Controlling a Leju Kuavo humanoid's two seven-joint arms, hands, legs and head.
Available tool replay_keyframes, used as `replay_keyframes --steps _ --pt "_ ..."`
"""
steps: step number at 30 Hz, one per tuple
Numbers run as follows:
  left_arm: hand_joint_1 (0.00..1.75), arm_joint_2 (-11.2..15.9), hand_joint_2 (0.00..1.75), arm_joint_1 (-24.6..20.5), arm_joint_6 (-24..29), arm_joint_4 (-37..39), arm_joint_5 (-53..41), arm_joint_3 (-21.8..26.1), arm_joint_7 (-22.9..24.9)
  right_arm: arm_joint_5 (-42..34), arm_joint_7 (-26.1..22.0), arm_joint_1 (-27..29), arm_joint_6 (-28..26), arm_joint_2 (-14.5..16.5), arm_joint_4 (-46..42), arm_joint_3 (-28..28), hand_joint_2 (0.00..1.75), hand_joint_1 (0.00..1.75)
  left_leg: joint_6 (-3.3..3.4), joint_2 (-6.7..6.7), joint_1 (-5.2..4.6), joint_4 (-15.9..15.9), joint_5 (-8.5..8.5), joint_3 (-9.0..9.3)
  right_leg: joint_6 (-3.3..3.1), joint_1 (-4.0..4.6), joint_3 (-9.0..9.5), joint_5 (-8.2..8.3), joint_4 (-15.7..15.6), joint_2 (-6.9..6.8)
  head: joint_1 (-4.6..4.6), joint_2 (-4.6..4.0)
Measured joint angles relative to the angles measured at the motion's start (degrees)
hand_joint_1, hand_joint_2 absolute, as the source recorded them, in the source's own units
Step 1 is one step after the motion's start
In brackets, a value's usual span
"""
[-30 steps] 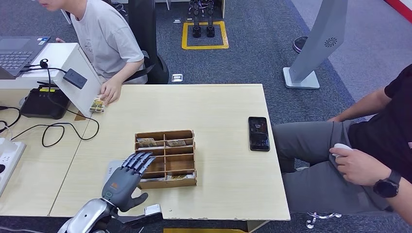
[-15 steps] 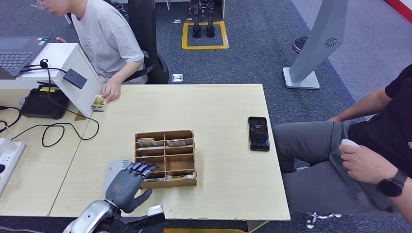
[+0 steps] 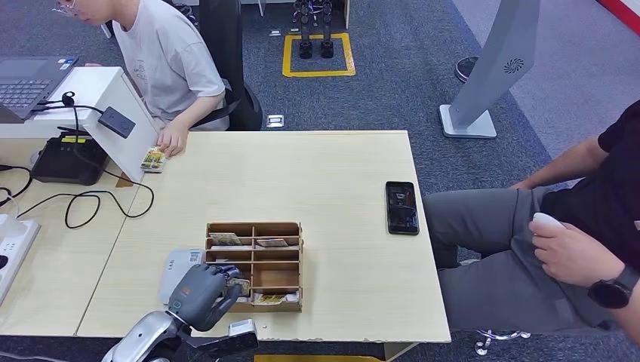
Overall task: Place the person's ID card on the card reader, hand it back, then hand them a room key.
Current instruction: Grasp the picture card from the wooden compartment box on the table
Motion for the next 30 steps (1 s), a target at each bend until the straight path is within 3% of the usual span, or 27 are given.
replay_keyframes --steps 6,10,21,25,30 --pt "1.75 0.12 1.75 0.09 -0.37 -0.28 3.87 0.64 -1.02 0.14 0.07 0.01 0.0 0.0 0.0 0.0 1.75 0.0 0.0 0.0 0.0 0.0 0.0 0.01 0.0 0.0 0.0 0.0 0.0 0.0 0.0 0.01" --pt "1.75 2.24 1.75 -0.8 -1.21 -3.08 7.34 2.49 -1.79 0.08 -0.3 0.02 0.0 0.0 0.0 0.0 1.75 0.0 -0.06 -0.01 0.05 0.0 0.06 -0.01 -0.04 0.02 -0.05 0.02 0.01 -0.01 0.01 0.0" --pt "1.75 13.46 1.75 -15.58 -8.19 -14.83 17.5 15.31 -1.11 -0.35 -1.12 0.02 0.04 0.0 0.0 -0.03 1.75 0.0 -0.3 -0.08 0.13 0.0 0.25 -0.08 -0.25 0.17 -0.17 0.16 0.15 -0.07 -0.01 0.0" --pt "1.75 15.11 1.75 -20.56 -9.1 -15.39 15.34 17.57 1.6 -0.04 -0.81 0.0 0.07 0.0 0.0 -0.02 1.75 0.0 -0.31 -0.07 0.13 0.0 0.26 -0.09 -0.26 0.17 -0.17 0.17 0.15 -0.07 -0.01 0.0" --pt "1.75 15.18 1.75 -24.03 -8.49 -14.18 10.55 17.9 5.06 0.4 -0.65 -0.03 0.04 0.03 0.0 -0.02 1.75 0.0 -0.31 -0.05 0.12 0.01 0.26 -0.12 -0.26 0.16 -0.26 0.17 0.15 -0.05 0.0 0.0"
